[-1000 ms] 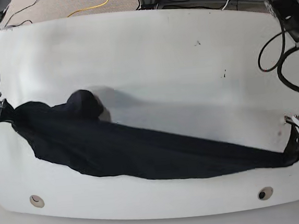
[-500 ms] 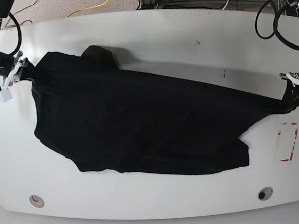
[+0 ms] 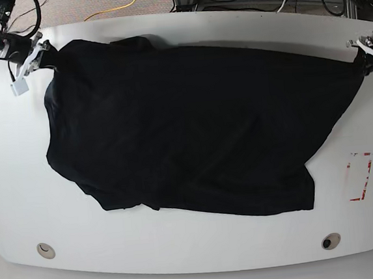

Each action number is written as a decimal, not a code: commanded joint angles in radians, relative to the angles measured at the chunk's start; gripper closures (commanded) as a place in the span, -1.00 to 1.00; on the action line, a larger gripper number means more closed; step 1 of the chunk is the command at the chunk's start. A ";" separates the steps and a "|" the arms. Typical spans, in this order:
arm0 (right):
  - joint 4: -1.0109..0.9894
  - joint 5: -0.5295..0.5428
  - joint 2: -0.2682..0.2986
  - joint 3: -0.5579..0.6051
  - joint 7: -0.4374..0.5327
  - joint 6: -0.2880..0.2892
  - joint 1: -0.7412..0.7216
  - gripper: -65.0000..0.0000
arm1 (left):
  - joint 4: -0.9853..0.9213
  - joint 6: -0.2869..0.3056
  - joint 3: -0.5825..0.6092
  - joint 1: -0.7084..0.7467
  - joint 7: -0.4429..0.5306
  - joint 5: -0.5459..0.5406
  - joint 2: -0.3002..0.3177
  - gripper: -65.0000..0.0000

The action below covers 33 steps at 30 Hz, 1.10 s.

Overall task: Layout the t-shirt on the table in an organized manner, then fold the t-shirt properly
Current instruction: 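Pull the shirt edge taut between both grippers along the table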

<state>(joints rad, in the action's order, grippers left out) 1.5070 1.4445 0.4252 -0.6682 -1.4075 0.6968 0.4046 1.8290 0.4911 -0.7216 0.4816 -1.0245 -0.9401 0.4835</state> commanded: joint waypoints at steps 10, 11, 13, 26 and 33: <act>0.022 0.014 -0.052 -0.006 0.011 0.001 0.090 1.00 | 0.010 0.001 -0.022 0.173 0.025 -0.006 0.024 0.98; 0.028 0.014 -0.053 -0.006 0.011 0.001 0.093 1.00 | 0.010 0.001 -0.022 0.174 0.025 -0.006 0.024 0.98; 0.045 0.012 -0.055 -0.006 0.011 0.001 0.095 1.00 | 0.010 0.001 -0.022 0.176 0.025 -0.004 0.025 0.98; 0.085 0.011 -0.050 -0.009 0.011 0.001 0.066 1.00 | 0.010 -0.001 -0.013 0.101 0.016 0.014 0.028 0.97; 0.083 0.009 -0.050 -0.035 0.011 0.001 0.060 1.00 | 0.010 -0.001 -0.014 0.078 -0.012 0.134 0.024 0.97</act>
<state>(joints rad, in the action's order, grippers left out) 1.5772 1.4364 0.3573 -0.6857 -1.4109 0.6964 0.4683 1.8267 0.4908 -0.7265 0.5716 -1.0592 -0.8303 0.4904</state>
